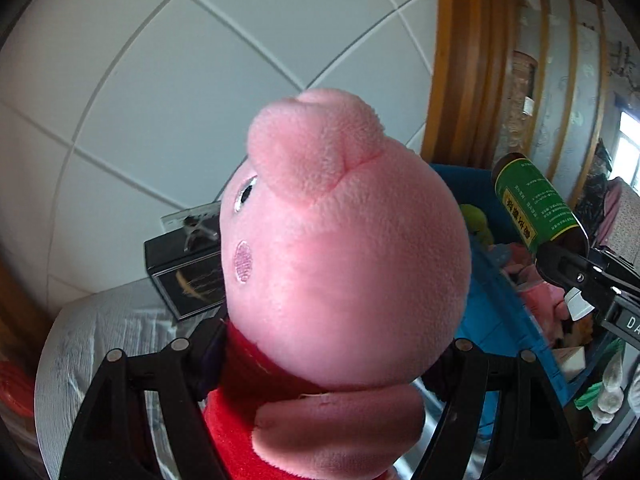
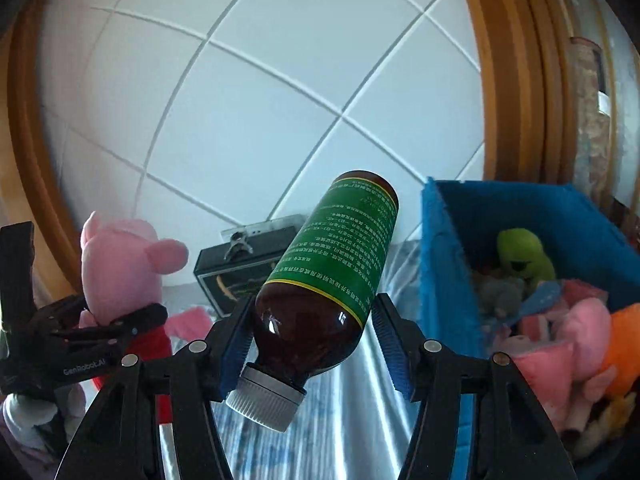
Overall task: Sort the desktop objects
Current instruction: 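Carry the pig plush and green bottle into the blue crate and release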
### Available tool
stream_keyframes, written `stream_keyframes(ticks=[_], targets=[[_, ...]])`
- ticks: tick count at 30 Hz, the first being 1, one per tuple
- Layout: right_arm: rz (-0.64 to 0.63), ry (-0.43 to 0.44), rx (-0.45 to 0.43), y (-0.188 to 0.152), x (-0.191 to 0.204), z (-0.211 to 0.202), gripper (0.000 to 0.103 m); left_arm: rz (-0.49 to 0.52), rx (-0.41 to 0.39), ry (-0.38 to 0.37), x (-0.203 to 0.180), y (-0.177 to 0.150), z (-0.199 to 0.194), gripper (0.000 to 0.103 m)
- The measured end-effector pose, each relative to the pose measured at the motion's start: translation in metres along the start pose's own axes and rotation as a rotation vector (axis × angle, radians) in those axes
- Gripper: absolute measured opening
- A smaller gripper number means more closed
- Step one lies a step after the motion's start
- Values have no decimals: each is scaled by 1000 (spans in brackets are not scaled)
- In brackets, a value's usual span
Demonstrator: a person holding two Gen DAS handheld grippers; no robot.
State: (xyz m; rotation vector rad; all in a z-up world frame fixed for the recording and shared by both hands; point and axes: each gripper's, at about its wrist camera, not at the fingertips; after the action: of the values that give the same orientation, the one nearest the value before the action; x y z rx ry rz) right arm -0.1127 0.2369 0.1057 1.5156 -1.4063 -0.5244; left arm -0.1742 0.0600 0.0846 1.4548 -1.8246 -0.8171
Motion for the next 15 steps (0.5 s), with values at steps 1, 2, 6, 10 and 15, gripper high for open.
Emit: stream_keyframes(ticks=[1,2,6,10,15], targets=[[0,-15,-9,4,-14,-14,58,13,-16,-16,-21,10,-6,77],[1,-26,-15,8,-28,-26,58,20,-29,-31,-41,19,-13,77],[0,-77,-25,29,-87,-69,58,35,-67,-109,-120,57,-27,77],[1,-121,0,48,-156,-93,58,60,-54,-148,-203,89,-17,77],[7,-155,81,56,-231,-85,58,69,-8,-164,-277,113,27,77]])
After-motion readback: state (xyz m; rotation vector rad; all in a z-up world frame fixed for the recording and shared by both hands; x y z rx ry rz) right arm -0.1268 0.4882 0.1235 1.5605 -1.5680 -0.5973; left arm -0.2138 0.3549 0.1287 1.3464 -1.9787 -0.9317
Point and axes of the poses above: each gripper's, at about its wrist camera, not at the fingertips, and z roughly the way its jaws point, x to its left, y to its top, and after that the axes turned 15 degrees about y, right-handed
